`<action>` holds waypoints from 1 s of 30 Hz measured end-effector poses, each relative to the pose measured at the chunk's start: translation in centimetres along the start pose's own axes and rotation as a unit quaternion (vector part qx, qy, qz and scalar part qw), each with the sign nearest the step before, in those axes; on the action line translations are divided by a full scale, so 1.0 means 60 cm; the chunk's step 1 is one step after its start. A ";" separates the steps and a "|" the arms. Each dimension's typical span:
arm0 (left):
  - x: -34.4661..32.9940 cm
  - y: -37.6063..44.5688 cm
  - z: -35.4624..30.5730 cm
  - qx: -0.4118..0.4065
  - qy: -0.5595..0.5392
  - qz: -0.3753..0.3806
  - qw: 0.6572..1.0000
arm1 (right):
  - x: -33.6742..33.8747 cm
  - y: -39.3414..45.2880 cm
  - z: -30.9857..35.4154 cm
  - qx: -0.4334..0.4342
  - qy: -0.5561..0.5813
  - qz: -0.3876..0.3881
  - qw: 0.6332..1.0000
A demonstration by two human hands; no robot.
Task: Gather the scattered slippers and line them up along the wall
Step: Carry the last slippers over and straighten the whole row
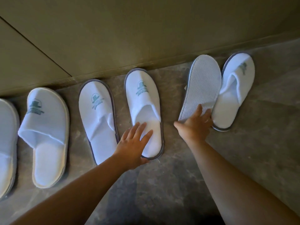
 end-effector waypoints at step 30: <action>0.141 0.109 -0.238 0.074 -0.743 0.027 0.665 | 0.198 -0.067 -0.109 0.116 0.461 0.181 0.861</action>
Point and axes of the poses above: each hand's wrist, its own y-axis towards the middle knuckle, its own x-axis out of the back of the hand, z = x × y, the point moved 3 cm from there along y, towards the middle knuckle
